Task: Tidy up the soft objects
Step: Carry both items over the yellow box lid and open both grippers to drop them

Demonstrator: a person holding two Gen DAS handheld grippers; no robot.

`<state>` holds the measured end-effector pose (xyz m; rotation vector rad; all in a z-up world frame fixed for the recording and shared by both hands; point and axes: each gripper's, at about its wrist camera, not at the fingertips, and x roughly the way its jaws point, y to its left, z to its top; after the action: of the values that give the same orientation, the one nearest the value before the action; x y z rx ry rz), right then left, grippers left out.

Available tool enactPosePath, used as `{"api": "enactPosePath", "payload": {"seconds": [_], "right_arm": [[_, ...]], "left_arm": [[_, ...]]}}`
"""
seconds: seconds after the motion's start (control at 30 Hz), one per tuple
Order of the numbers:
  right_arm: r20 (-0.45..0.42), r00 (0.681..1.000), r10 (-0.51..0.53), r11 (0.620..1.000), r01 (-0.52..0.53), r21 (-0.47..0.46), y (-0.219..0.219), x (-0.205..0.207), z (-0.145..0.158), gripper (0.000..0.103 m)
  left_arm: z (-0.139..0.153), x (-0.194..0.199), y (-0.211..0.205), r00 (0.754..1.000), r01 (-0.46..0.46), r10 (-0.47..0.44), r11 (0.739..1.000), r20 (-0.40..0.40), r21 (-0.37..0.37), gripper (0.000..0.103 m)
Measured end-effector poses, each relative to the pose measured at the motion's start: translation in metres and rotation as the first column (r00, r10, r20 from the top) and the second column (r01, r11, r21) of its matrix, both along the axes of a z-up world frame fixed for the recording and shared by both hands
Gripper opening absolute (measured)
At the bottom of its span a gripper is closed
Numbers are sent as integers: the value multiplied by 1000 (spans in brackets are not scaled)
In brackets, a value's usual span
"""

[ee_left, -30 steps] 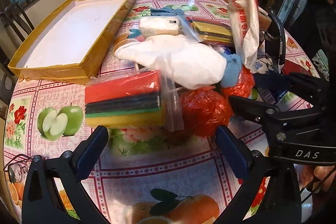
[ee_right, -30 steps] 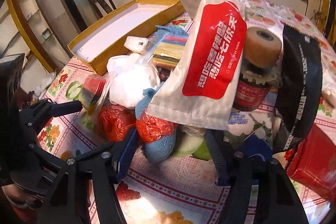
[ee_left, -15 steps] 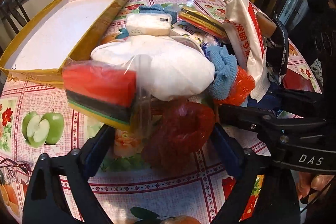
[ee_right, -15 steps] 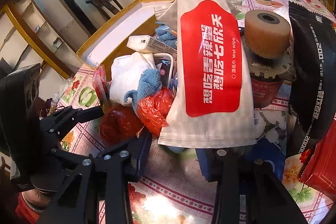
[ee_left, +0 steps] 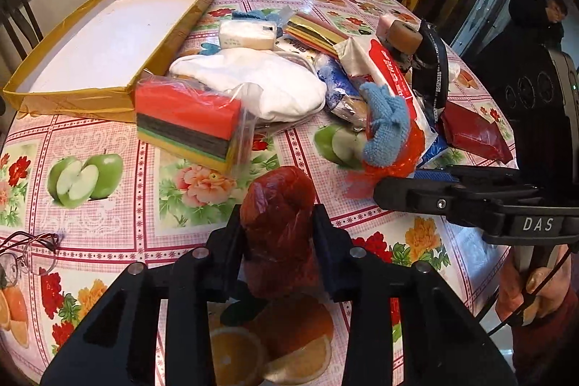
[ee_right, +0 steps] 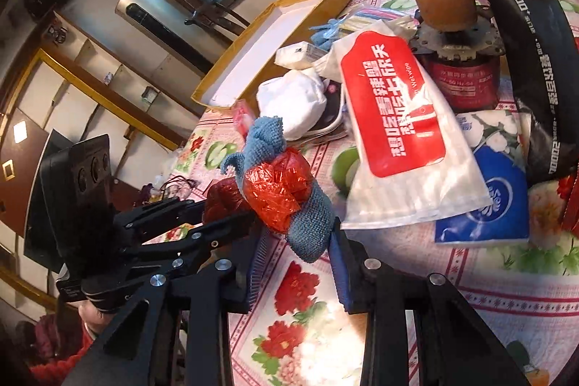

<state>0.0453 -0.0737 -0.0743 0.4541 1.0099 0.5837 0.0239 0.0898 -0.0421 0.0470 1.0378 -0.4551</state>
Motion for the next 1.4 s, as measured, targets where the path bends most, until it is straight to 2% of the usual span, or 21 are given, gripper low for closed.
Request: {"api": "enactPosePath", "payload": {"seconds": [0.23,0.37,0.6,0.77,1.0,1.1,1.2,1.3,1.4], "right_arm": [[-9,999,42,993,-41,111,0,-9,11,34],[24,999,46,995,-48,84,10,-5,27,34],[105,993,58,998,-58,-6,37,23,68,34],[118,991,62,996,-53,-72,71,73,81,35],[89,996,8,987,6,-162,112,159,86,35],[58,998,-33,982,43,-185,122,199,79,35],[29,995,-91,971,96,-219,125,237,67,35],[8,989,-147,959,145,-243,123,268,54,35],[-3,984,-177,945,169,-281,122,291,43,35]], "left_arm": [[10,-10,13,1000,4,-4,1000,11,-22,31],[26,-18,18,999,3,-3,1000,44,-8,31],[67,15,51,980,-149,144,988,141,26,31],[79,55,73,957,-240,226,969,181,62,31],[72,132,98,936,-326,310,942,168,79,31],[63,165,104,937,-332,321,941,139,66,31],[54,194,102,936,-335,321,938,144,90,31],[43,223,105,938,-336,328,940,113,64,31],[35,245,103,942,-326,315,942,118,85,31]]}}
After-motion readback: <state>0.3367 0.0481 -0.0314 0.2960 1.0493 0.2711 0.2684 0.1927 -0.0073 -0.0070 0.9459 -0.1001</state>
